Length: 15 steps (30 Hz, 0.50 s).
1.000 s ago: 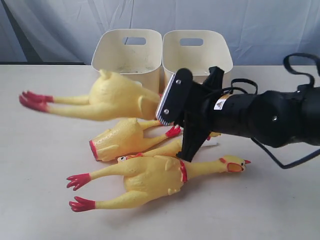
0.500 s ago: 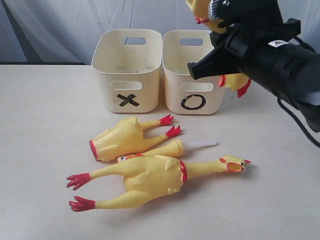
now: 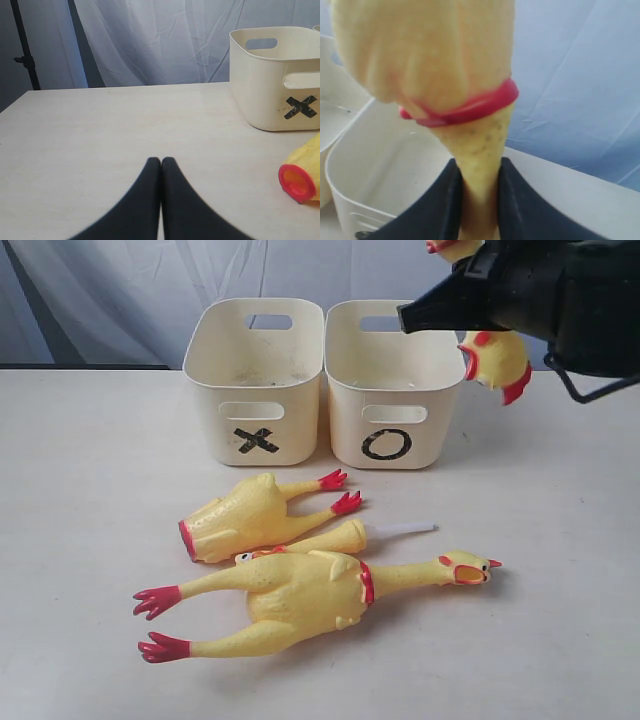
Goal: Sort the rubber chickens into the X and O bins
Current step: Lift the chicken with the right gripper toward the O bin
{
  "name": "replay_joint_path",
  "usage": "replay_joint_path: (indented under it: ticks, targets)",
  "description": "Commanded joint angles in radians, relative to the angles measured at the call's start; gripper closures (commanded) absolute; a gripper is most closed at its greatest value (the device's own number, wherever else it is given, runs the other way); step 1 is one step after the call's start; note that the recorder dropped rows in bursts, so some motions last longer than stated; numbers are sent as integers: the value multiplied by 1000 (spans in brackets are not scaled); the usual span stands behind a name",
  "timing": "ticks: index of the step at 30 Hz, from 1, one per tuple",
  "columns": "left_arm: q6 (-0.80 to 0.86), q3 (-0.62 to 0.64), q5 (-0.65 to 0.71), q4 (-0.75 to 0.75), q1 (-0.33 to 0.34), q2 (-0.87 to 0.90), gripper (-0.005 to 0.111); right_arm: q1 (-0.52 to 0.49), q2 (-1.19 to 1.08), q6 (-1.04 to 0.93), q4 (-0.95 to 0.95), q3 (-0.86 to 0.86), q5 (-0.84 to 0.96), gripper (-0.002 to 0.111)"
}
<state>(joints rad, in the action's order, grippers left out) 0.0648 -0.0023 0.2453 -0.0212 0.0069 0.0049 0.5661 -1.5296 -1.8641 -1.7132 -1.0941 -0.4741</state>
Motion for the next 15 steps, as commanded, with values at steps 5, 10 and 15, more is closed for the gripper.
replay_joint_path:
  ticks: [5,10,15]
  targets:
    - [-5,2,-14,1,1,-5,107,-7,-94,-235,-31,-80,-150,109]
    - [-5,2,-14,1,1,-5,107,-7,-184,-251,-31,-80,-353,109]
    - [-5,2,-14,1,1,-5,107,-5,-200,-251,-31,-80,-301,109]
